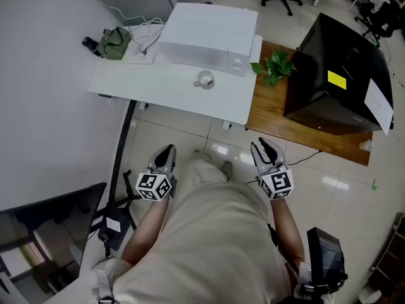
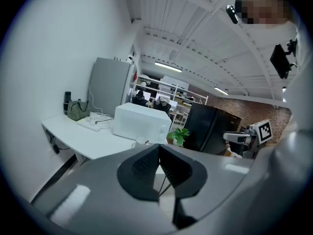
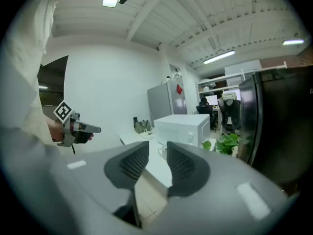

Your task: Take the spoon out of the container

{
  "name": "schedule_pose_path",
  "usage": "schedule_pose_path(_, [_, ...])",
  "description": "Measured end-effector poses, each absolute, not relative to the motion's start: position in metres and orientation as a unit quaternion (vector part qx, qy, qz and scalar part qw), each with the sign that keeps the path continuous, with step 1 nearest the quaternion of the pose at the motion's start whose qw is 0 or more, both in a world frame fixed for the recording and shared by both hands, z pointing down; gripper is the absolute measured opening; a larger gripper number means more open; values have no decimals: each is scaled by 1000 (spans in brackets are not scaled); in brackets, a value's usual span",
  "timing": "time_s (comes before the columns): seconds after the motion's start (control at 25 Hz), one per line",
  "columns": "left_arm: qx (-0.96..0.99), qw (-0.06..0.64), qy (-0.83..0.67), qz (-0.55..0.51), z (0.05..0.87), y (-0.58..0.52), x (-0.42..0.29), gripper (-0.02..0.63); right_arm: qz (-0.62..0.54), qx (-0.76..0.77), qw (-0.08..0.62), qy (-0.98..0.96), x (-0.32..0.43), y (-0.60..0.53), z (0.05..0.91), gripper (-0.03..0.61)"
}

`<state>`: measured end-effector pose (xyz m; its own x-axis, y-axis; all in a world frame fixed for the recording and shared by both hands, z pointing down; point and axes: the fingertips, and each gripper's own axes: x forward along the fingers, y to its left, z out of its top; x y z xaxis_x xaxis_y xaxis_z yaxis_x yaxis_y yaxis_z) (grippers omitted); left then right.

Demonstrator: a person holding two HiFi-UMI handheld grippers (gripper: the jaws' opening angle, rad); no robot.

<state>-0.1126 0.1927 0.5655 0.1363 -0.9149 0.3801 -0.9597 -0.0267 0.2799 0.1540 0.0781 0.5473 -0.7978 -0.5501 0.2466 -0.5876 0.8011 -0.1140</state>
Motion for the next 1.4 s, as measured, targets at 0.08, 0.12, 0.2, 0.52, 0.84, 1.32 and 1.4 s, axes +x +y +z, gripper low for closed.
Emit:
schedule_pose_path(0.08, [710, 249, -658, 40, 568, 194, -109, -11, 94, 301, 99, -944, 153, 74, 545, 117])
schedule_pose_path(0.12, [708, 253, -658, 38, 570, 194, -107, -11, 94, 300, 98, -944, 152, 72, 544, 117])
schedule_pose_path(0.2, [708, 259, -656, 39, 573, 192, -105, -11, 94, 298, 98, -945, 148, 67, 544, 117])
schedule_pose_path(0.52, [728, 246, -637, 52, 569, 143, -119, -11, 80, 288, 124, -946, 114, 38, 551, 117])
schedule_pose_path(0.84, [750, 247, -610, 65, 574, 56, -165, -11, 93, 296, 157, -938, 64, -13, 565, 117])
schedule_pose_path(1.32, [797, 235, -551, 73, 569, -81, -236, -11, 51, 247, 294, -922, -52, -91, 614, 118])
schedule_pose_path(1.4, [802, 238, -543, 74, 573, -96, -248, -11, 40, 238, 320, -916, -68, -101, 624, 121])
